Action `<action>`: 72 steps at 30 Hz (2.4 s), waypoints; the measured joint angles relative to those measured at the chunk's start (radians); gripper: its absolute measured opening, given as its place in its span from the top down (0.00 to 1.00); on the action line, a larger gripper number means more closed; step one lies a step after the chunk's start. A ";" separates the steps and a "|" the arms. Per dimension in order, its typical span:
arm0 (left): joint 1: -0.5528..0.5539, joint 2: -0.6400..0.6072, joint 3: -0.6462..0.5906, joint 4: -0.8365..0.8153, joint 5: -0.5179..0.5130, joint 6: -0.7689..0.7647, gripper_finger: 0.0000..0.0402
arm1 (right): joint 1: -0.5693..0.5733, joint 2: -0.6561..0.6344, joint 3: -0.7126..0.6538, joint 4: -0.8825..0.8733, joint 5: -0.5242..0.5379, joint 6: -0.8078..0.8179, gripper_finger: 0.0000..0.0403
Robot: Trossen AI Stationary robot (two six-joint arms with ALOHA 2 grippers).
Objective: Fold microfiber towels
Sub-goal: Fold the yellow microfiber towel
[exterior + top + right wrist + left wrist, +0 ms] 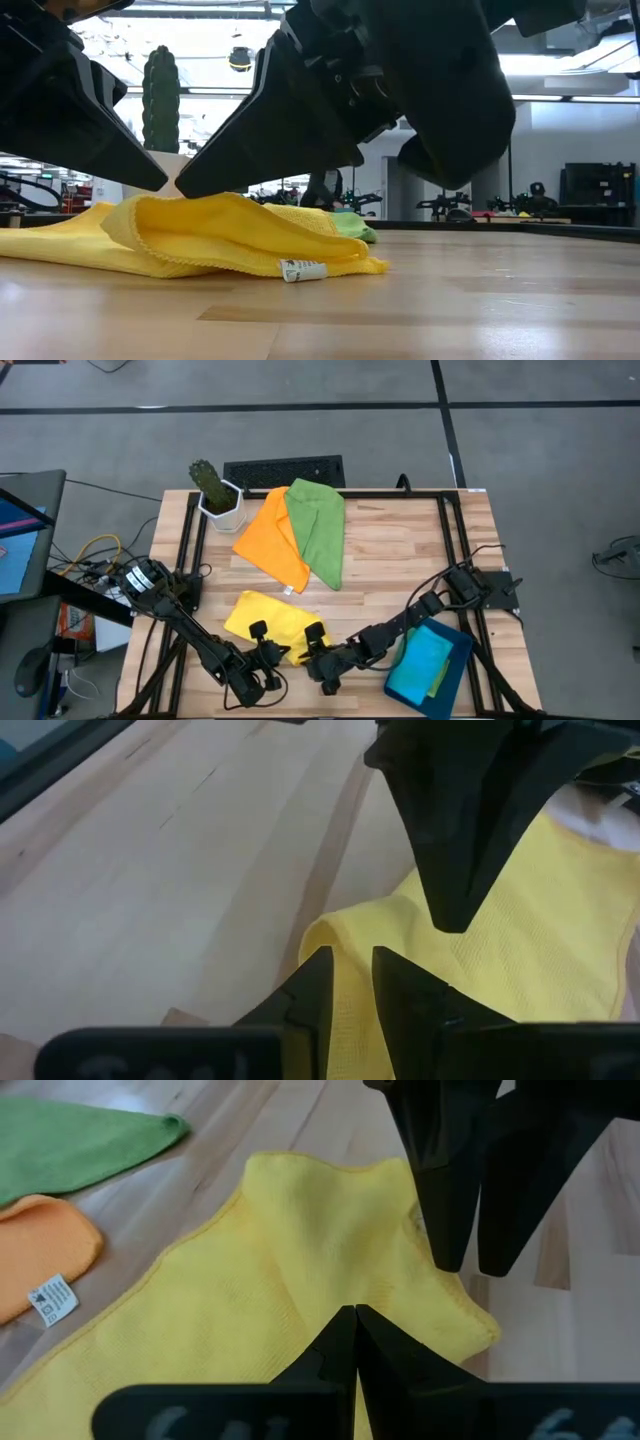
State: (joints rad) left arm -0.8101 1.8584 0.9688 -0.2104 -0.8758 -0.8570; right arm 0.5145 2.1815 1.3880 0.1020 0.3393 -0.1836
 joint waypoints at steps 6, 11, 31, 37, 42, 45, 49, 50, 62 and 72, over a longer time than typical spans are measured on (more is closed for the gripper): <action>0.000 0.000 0.000 0.000 -0.001 0.000 1.00 | -0.006 0.000 0.000 0.000 0.010 -0.038 0.76; 0.000 0.000 0.000 0.000 0.004 0.000 1.00 | -0.015 0.000 0.000 -0.019 0.008 -0.045 0.76; 0.000 0.000 0.000 0.000 0.005 0.008 1.00 | -0.014 0.000 0.000 -0.043 0.029 -0.060 0.96; 0.000 0.000 0.000 0.000 0.005 0.007 1.00 | -0.004 -0.001 0.029 -0.039 0.013 -0.061 0.98; 0.000 0.000 0.000 0.000 0.005 0.003 1.00 | 0.004 -0.002 0.032 -0.042 -0.002 -0.033 0.96; 0.000 0.000 0.000 0.001 0.003 0.003 1.00 | 0.002 -0.002 0.032 -0.042 -0.049 0.003 0.94; 0.000 0.000 0.000 0.017 -0.001 0.013 1.00 | -0.017 -0.002 0.032 -0.042 -0.120 0.043 0.93; 0.000 0.000 0.000 0.024 -0.001 0.019 1.00 | -0.021 -0.002 0.032 -0.042 -0.138 0.045 0.92; 0.000 0.000 0.000 0.068 -0.002 0.037 1.00 | -0.048 -0.002 0.032 -0.043 -0.183 0.056 0.76; 0.000 0.001 0.000 0.140 -0.003 0.069 1.00 | 0.002 -0.094 0.033 -0.204 -0.020 0.100 0.71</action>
State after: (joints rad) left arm -0.8101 1.8591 0.9688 -0.0700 -0.8792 -0.7884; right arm 0.5164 2.0878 1.4208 -0.1019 0.3192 -0.0835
